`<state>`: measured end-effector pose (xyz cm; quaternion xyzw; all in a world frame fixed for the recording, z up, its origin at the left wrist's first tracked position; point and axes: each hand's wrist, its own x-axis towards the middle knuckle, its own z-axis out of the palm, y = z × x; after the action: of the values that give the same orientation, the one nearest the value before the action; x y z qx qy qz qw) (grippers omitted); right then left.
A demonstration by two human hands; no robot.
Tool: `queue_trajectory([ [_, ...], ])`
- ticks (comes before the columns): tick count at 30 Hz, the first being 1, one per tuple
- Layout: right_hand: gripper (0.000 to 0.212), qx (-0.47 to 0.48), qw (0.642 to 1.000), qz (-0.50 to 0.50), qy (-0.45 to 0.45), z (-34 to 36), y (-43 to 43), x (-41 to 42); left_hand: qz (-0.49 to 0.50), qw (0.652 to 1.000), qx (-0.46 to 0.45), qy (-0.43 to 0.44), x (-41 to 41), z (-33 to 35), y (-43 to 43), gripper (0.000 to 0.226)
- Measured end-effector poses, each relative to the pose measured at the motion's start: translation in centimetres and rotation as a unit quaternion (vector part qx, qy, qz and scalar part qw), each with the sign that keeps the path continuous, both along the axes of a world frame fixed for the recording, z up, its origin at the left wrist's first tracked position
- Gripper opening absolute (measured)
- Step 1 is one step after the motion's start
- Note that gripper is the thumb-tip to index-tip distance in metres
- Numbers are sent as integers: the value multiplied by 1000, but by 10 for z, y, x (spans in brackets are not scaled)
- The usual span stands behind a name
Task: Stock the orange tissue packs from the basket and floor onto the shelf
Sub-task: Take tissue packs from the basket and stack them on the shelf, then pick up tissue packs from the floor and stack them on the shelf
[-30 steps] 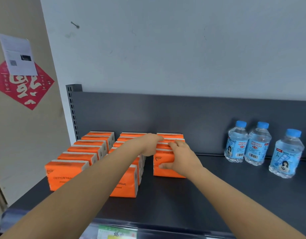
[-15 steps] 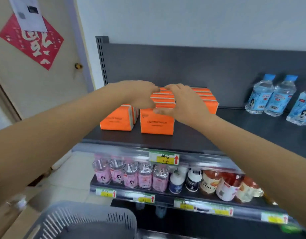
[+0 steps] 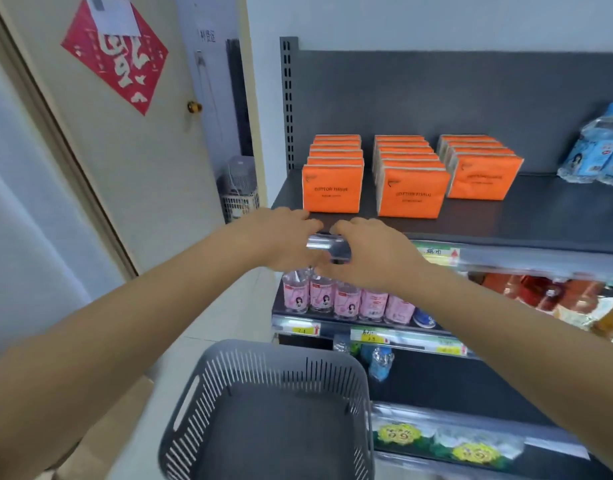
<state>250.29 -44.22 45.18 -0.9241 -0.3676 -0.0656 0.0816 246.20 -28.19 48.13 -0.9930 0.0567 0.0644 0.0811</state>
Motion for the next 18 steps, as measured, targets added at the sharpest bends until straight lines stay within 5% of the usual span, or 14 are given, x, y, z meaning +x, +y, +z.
queue_trajectory([
  [11, 65, -5, 991, -85, 107, -35, -58, -73, -35, 996, -80, -2, -72, -41, -54, 81],
  [18, 62, -99, 938, -219, 252, -75, -185, -143, -141, 982, -107, 73, -113, -82, -163, 79],
])
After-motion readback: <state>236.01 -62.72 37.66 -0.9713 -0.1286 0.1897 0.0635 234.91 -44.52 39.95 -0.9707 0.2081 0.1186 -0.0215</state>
